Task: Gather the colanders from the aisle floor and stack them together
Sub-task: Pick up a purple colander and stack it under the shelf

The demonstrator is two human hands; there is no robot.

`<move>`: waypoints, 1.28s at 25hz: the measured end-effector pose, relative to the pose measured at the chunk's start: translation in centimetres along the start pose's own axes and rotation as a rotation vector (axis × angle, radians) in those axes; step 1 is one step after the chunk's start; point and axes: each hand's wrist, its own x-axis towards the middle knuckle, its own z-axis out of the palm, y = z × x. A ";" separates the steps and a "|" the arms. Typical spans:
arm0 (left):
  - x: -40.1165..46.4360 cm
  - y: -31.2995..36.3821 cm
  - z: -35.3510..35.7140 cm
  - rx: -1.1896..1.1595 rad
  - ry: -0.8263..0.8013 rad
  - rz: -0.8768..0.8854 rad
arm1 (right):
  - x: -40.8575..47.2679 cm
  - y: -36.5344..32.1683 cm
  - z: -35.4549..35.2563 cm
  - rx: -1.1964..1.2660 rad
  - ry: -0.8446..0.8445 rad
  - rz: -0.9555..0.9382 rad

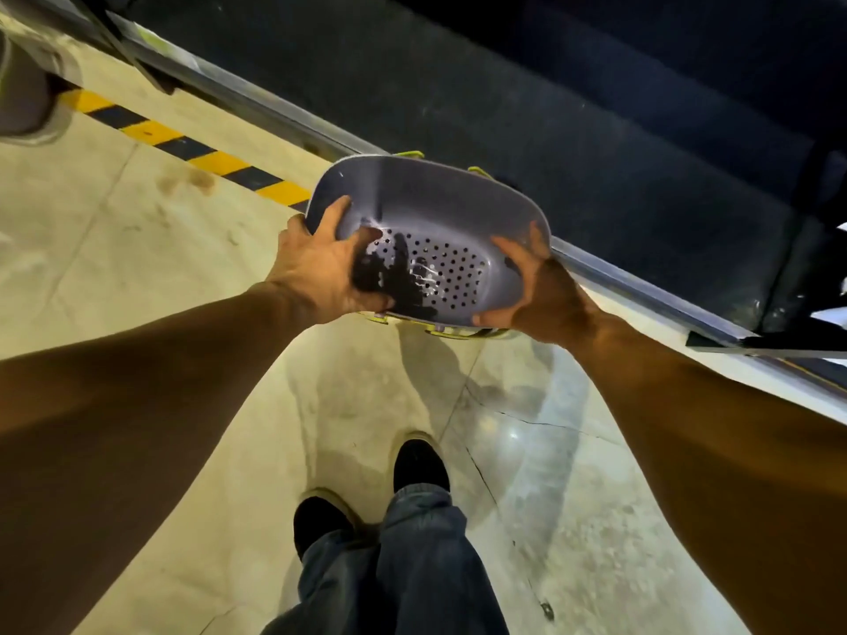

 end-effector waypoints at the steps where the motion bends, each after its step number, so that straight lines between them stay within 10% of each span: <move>1: 0.3 -0.2 1.0 0.000 -0.031 -0.006 | 0.4 0.6 0.8 -0.004 -0.019 0.020; 15: -7.5 0.6 -3.4 -0.185 0.070 0.114 | -2.1 -5.2 -1.9 -0.098 0.079 0.111; 32: -47.8 -6.7 -47.9 -0.141 0.451 -0.424 | -15.9 -55.0 -36.7 -0.545 -0.025 -0.431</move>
